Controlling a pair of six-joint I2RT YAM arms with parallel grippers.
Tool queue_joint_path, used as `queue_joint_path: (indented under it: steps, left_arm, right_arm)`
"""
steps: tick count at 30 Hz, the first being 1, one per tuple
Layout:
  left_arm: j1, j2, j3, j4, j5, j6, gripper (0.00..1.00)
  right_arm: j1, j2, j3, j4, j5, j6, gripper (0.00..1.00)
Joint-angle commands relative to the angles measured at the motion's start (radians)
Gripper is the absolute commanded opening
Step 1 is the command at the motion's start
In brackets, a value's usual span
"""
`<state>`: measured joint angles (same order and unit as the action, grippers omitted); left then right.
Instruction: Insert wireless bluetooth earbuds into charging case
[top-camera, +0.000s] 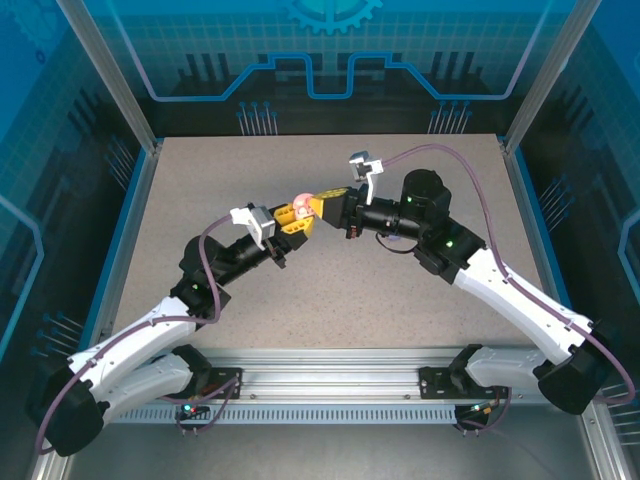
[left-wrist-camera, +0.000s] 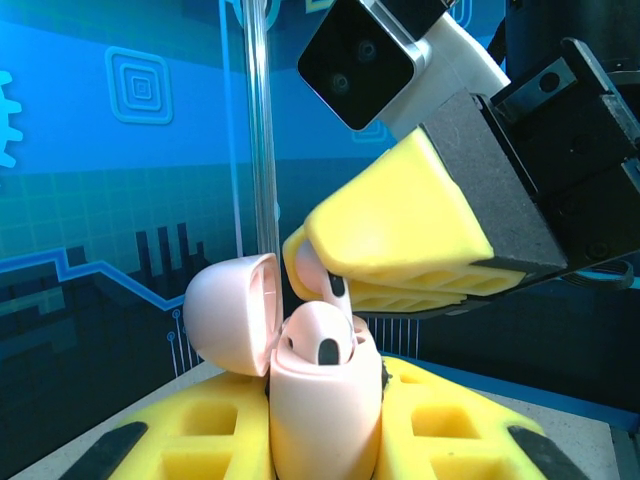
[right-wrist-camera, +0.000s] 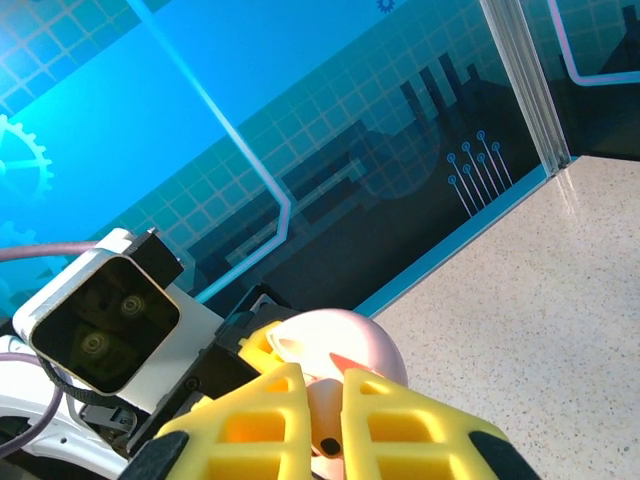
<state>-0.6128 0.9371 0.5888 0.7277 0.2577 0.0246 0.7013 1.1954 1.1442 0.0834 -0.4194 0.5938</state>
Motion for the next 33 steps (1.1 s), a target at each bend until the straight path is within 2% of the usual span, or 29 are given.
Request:
queue_joint_path:
  steps: [1,5,6,9,11,14,20,24,27,33]
  left_arm:
    - [-0.004,-0.012,0.047,0.058,-0.008,0.005,0.0]
    - [-0.004,-0.004,0.049,0.056,-0.007,0.003,0.0]
    - [-0.005,-0.003,0.049,0.055,-0.006,0.002,0.0]
    - [-0.005,0.002,0.05,0.05,-0.006,0.001,0.0]
    - [-0.004,0.004,0.049,0.046,-0.006,0.002,0.0]
    - [-0.005,0.009,0.046,0.044,-0.008,0.001,0.0]
    - [-0.004,0.016,0.028,0.04,-0.014,0.002,0.0]
    - [-0.003,0.025,0.013,0.027,-0.011,0.006,0.0]
    - [-0.005,0.034,0.001,0.005,0.004,0.006,0.0]
    - [-0.004,0.047,-0.03,-0.014,0.03,-0.01,0.0]
  right_arm:
    - [0.002,-0.012,-0.014,-0.031,0.013,-0.024,0.12]
    - [0.001,-0.002,0.003,-0.04,0.016,-0.025,0.18]
    - [0.001,0.0,0.007,-0.045,0.019,-0.025,0.22]
    - [-0.002,-0.002,0.033,-0.065,0.043,-0.022,0.46]
    - [-0.01,-0.011,0.058,-0.082,0.047,-0.023,0.55]
    - [-0.027,-0.04,0.089,-0.114,0.055,-0.027,0.62]
    - [-0.06,-0.115,0.095,-0.213,0.102,-0.04,0.7]
    - [-0.093,-0.128,0.098,-0.324,0.154,-0.037,0.71]
    - [-0.128,-0.095,0.134,-0.438,0.172,-0.039,0.71]
    - [-0.162,0.066,0.316,-0.698,0.225,-0.093,0.71]
